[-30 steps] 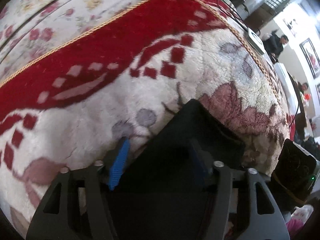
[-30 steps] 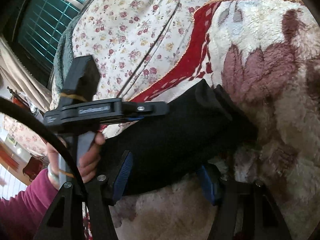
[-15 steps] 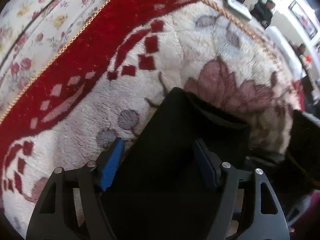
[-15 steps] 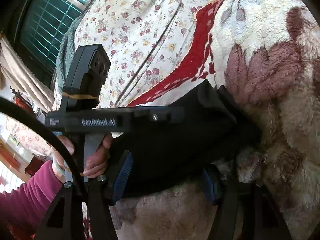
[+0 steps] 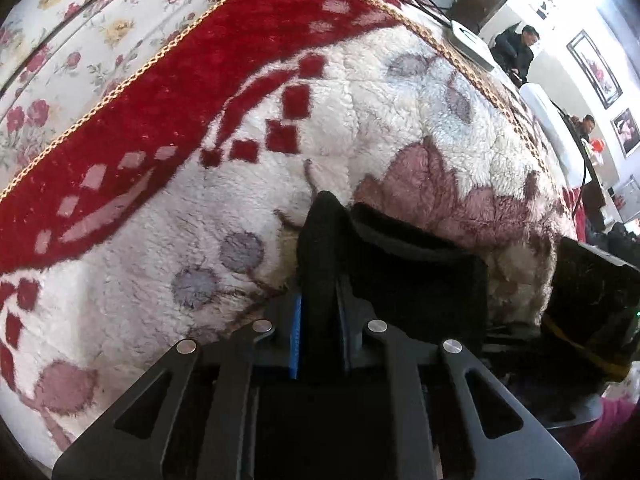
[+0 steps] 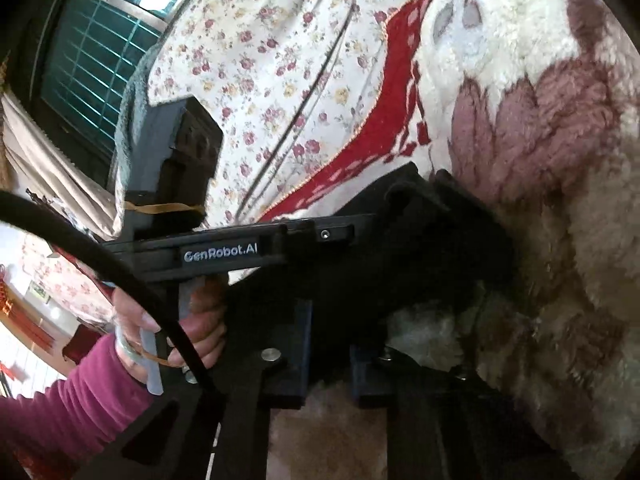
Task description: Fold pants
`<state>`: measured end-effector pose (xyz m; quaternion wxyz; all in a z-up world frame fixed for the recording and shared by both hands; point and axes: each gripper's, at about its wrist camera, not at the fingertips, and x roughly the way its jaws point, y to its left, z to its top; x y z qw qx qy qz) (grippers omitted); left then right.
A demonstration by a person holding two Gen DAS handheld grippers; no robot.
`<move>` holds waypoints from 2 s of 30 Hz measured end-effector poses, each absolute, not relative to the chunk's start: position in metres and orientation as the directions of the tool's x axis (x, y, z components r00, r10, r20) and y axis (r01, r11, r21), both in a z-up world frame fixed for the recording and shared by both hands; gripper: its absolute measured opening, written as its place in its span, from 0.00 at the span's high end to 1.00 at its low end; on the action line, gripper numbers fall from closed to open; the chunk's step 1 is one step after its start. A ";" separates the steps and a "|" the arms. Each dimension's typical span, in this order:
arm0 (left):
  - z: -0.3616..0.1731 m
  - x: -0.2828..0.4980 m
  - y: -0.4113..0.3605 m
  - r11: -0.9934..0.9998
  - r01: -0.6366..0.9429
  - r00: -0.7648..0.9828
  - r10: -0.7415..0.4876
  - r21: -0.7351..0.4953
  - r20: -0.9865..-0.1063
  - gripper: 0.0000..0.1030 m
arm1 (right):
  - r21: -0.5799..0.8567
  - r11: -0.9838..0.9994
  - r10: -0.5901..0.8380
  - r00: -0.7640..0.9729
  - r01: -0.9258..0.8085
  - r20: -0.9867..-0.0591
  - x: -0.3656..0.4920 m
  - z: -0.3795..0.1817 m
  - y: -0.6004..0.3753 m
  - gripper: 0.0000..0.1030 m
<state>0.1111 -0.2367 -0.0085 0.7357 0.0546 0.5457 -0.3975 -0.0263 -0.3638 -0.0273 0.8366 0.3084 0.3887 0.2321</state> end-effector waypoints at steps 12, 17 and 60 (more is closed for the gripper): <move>0.086 0.090 -0.157 0.696 0.638 0.261 -0.599 -0.331 -0.757 0.88 | 0.588 0.715 0.669 0.614 -0.378 -0.419 -0.036 0.056 -0.317 0.88; 0.120 0.075 -0.063 0.765 0.542 0.385 -0.593 -0.346 -0.708 0.88 | 0.485 0.692 0.720 0.557 -0.534 -0.414 -0.045 0.098 -0.256 0.89; 0.063 -0.035 0.163 0.839 0.045 0.578 -0.464 -0.542 -0.671 0.46 | 0.534 0.501 0.822 0.182 -0.681 -0.539 -0.032 0.048 -0.096 0.60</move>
